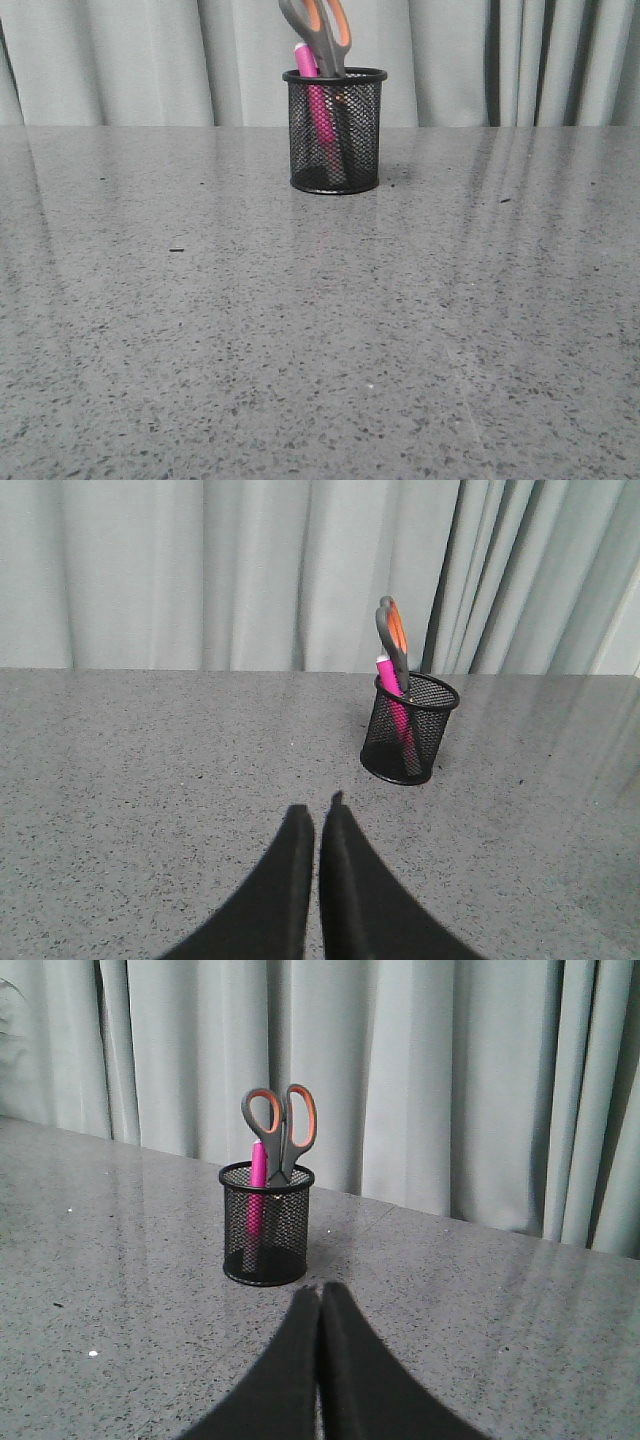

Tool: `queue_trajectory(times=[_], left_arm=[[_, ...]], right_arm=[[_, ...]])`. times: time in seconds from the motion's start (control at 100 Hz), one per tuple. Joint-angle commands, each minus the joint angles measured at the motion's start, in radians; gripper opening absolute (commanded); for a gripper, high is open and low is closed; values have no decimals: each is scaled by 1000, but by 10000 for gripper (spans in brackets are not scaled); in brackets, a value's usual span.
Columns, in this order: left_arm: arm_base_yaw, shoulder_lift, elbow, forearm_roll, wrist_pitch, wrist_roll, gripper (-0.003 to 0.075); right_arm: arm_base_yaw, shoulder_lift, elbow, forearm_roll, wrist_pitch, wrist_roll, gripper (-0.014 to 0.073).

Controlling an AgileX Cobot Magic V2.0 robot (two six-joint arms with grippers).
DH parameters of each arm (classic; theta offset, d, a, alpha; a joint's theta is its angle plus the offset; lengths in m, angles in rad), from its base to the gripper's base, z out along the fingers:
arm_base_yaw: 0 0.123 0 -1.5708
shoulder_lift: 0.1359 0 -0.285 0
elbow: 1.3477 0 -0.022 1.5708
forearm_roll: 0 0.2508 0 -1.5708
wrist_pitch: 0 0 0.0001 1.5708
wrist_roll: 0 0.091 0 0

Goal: Put pen and scissors into bin

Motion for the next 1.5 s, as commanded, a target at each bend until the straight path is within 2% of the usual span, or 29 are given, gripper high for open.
queue_trajectory(times=[0.0,0.35,0.49,0.58,0.61,0.68,0.73,0.79,0.869,0.969,1.029,1.239,1.489], left_arm=[[3,12,-21,0,-71,-8,-20],[3,12,13,5,-71,-8,-20],[4,10,67,90,-80,-6,-20],[17,10,138,96,-211,17,-20],[25,10,180,69,-304,59,-20],[56,10,276,-65,-510,238,-20],[92,12,360,-213,-660,362,-20],[131,12,439,-298,-767,381,-20],[187,12,523,-313,-832,368,-20],[228,12,581,-311,-831,368,-20],[249,10,577,-299,-707,381,-20],[288,-22,579,-295,-416,381,-20],[289,-151,579,-335,-366,381,-20]], right_arm=[[2,9,-25,-5,-77,4,-67],[2,9,-25,-5,-77,4,-67],[2,9,-25,-5,-77,4,-67],[2,9,-25,-5,-77,4,-67],[2,9,-25,-5,-77,4,-67],[2,9,-25,-5,-77,4,-67],[2,9,-25,-5,-77,4,-67],[2,9,-25,-5,-77,4,-67],[2,9,-25,-5,-77,4,-67],[2,9,-25,-5,-77,4,-67],[2,9,-25,-5,-77,4,-67],[2,9,-25,-5,-77,4,-67],[2,9,-25,-5,-76,4,-67]])
